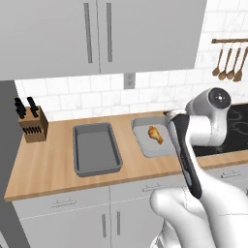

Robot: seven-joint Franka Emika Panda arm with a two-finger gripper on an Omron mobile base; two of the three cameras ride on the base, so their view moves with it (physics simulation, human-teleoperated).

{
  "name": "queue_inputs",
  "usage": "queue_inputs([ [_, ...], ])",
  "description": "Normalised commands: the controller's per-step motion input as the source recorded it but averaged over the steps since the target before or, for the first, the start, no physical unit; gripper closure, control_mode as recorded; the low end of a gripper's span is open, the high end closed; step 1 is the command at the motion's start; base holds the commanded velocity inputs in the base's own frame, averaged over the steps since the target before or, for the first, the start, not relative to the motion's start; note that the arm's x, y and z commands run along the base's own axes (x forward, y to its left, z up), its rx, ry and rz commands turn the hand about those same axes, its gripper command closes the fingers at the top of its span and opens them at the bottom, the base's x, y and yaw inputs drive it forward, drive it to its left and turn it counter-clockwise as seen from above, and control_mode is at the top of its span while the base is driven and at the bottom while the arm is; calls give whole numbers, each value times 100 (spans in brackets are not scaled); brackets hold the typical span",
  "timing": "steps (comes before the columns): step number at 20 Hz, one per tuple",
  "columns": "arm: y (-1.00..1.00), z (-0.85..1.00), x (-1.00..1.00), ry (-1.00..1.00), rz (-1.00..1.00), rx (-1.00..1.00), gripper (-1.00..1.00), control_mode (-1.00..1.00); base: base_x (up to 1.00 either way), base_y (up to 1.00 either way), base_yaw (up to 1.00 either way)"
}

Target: Place one cucumber and one chicken drumstick in each tupperware on the nearby counter, to pack two identical lunches.

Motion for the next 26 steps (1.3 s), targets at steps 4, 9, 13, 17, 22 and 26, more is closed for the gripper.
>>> queue_inputs([
  [4,3,51,-96,0,-4,12,-100,-100,0,0,0],
  [9,0,63,-98,0,0,12,-100,-100,0,0,0],
  [13,4,36,-66,0,0,7,-100,100,-25,1,0],
  [17,0,0,0,0,0,0,-100,100,-100,11,0],
  [22,0,0,0,0,0,0,-100,100,-100,58,10],
  [26,0,0,0,0,0,0,-100,100,-100,79,17],
])
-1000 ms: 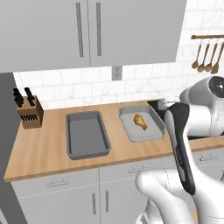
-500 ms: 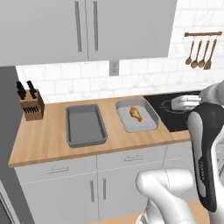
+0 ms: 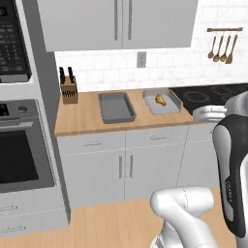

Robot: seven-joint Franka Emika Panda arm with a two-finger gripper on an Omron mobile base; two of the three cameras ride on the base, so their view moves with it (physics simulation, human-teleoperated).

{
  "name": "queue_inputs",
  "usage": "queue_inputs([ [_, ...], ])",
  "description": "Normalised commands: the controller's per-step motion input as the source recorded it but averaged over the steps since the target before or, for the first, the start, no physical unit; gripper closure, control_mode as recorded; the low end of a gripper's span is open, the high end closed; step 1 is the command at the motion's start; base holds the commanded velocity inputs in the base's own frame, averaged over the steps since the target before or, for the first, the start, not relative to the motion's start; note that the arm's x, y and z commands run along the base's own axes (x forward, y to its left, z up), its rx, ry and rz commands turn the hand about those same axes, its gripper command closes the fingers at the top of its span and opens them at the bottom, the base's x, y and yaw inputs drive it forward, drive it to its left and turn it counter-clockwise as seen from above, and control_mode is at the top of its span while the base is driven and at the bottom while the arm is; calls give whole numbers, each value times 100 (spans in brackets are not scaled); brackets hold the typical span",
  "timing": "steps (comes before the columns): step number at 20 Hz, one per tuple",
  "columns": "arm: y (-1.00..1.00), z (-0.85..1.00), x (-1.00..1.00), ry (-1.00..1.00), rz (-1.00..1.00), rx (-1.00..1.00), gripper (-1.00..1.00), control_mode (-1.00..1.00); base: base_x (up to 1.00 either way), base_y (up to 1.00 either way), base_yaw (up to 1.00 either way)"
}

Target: Place one cucumber and one chicken drumstick in each tupperware on the nearby counter, to pack two identical lunches.

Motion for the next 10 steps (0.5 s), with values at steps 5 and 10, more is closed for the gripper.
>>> queue_inputs([
  [5,0,0,0,0,0,0,-100,100,-81,61,42],
  [10,0,0,0,0,0,0,-100,100,-15,29,76],
])
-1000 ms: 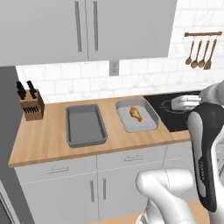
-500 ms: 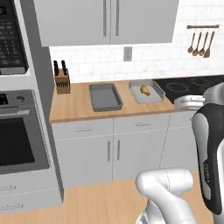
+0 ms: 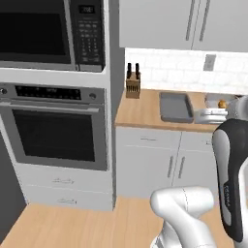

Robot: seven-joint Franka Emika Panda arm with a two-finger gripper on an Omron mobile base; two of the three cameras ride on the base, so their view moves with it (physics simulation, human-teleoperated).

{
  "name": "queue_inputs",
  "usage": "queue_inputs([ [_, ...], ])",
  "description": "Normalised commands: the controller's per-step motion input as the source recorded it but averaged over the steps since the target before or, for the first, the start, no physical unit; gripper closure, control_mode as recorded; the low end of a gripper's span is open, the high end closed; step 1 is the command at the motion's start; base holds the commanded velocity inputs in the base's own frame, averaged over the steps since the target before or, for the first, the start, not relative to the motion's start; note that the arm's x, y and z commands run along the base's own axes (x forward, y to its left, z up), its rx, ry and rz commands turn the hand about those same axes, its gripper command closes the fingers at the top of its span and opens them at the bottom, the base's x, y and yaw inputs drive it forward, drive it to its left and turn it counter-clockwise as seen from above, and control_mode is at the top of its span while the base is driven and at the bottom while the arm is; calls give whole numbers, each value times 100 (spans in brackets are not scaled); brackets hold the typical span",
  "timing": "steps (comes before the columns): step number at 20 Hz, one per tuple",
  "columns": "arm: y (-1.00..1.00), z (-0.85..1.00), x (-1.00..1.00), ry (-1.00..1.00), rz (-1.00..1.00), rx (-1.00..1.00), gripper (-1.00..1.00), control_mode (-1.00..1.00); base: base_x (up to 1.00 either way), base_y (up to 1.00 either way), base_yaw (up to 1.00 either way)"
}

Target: Place one cucumber and one chicken drumstick in each tupperware on the nearby counter, to pack two identical lunches.

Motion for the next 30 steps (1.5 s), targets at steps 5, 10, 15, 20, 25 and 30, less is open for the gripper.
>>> queue_inputs([
  [5,0,0,0,0,0,0,-100,100,0,30,93],
  [10,0,0,0,0,0,0,-100,100,0,15,99],
  [15,0,0,0,0,0,0,-100,100,0,10,100],
  [20,0,0,0,0,0,0,-100,100,6,8,75],
  [25,0,0,0,0,0,0,-100,100,68,44,16],
  [30,0,0,0,0,0,0,-100,100,100,80,-12],
])
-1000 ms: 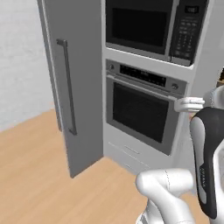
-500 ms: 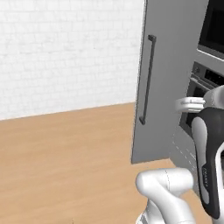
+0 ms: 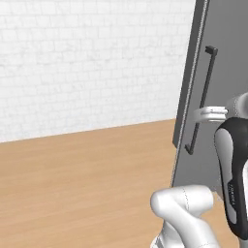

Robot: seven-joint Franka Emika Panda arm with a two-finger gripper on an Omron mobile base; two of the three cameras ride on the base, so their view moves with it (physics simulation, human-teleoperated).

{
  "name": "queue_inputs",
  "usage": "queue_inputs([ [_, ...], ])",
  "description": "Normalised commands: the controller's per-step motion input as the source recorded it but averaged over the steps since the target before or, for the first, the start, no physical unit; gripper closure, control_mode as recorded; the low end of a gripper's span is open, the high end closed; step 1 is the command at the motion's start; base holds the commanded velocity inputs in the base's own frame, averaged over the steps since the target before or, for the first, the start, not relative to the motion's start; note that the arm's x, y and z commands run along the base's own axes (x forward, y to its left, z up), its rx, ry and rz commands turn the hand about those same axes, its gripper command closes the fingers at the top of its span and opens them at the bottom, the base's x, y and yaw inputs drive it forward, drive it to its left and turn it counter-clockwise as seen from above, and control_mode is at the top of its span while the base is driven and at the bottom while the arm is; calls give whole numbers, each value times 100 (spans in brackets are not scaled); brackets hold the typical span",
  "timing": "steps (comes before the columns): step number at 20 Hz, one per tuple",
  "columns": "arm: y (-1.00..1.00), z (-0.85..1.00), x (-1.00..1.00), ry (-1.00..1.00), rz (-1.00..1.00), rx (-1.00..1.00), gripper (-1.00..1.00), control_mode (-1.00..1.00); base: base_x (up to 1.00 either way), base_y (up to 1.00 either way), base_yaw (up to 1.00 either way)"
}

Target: Place one cucumber and one chicken drumstick in each tupperware on the nearby counter, to pack two identical lunches.

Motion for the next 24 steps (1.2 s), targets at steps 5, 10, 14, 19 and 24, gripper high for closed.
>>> queue_inputs([
  [5,0,0,0,0,0,0,-100,100,100,84,-13],
  [10,0,0,0,0,0,0,-100,100,100,73,-16],
  [14,0,0,0,0,0,0,-100,100,100,-16,13],
  [19,0,0,0,0,0,0,-100,100,98,7,31],
  [24,0,0,0,0,0,0,-100,100,86,100,-2],
])
